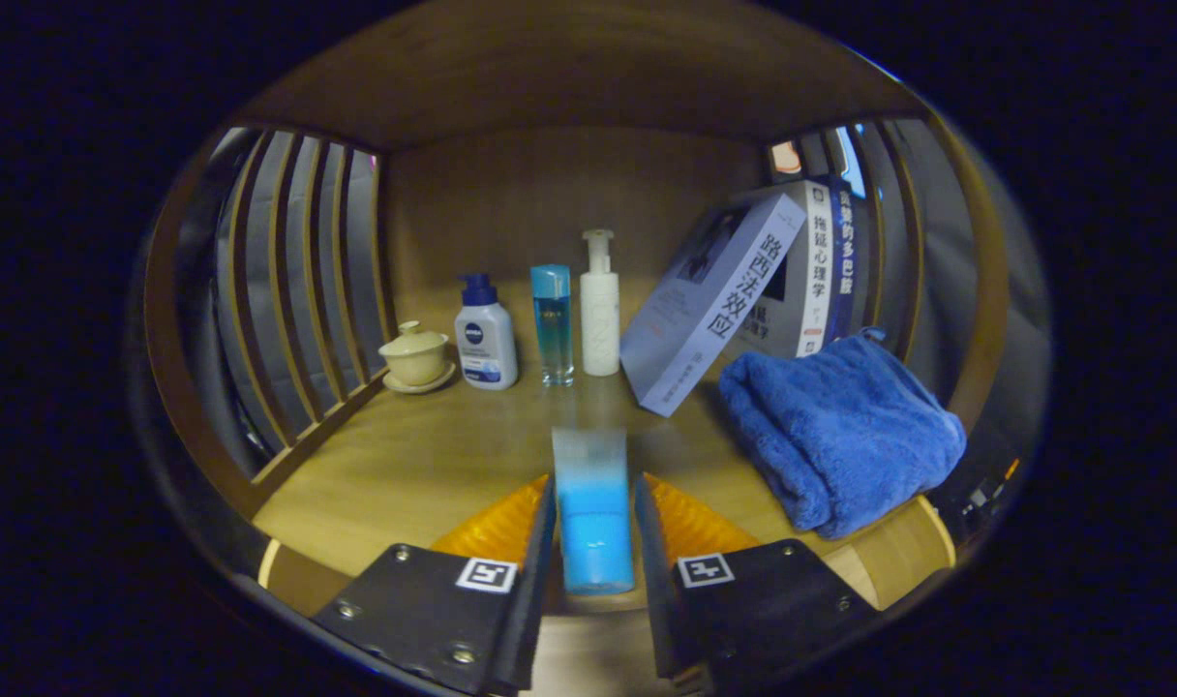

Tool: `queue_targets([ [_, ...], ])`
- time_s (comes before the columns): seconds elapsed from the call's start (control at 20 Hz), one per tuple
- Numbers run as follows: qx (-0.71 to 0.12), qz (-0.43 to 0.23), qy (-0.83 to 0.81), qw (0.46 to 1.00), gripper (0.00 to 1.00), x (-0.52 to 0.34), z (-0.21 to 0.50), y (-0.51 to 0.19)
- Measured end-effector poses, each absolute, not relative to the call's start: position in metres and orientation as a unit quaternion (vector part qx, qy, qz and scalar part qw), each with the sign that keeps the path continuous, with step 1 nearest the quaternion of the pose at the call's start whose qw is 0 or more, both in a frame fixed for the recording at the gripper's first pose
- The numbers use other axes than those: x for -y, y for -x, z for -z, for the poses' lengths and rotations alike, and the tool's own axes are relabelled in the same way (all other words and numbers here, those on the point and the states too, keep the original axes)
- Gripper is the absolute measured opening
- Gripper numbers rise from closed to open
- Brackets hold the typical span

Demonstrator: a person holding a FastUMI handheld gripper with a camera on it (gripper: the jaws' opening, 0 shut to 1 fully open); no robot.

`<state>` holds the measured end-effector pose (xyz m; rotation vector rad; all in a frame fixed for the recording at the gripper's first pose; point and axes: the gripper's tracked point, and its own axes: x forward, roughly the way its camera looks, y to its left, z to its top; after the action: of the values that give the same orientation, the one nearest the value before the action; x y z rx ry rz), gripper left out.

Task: Pull open the drawer, take out the items inside it, and place them on the countertop above the cabinet.

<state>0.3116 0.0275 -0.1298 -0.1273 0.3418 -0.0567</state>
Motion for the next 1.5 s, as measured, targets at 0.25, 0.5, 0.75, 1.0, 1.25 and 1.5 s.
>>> queue_targets([
  [0.25, -0.156, 0.012, 0.076, 0.985, 0.68, -0.038, 0.115, -0.286],
  [0.5, -0.144, 0.000, 0.085, 0.986, 0.99, -0.047, 0.090, -0.249],
  [0.75, -0.124, 0.006, 0.083, 0.989, 0.99, -0.046, 0.065, -0.204],
  [1.0, -0.082, 0.003, 0.137, 0.987, 0.99, -0.045, 0.043, -0.148],
  [1.25, -0.060, 0.011, 0.155, 0.986, 0.99, -0.039, 0.040, -0.092],
  [1.5, -0.066, 0.003, 0.116, 0.991, 0.99, -0.031, 0.066, -0.049],
])
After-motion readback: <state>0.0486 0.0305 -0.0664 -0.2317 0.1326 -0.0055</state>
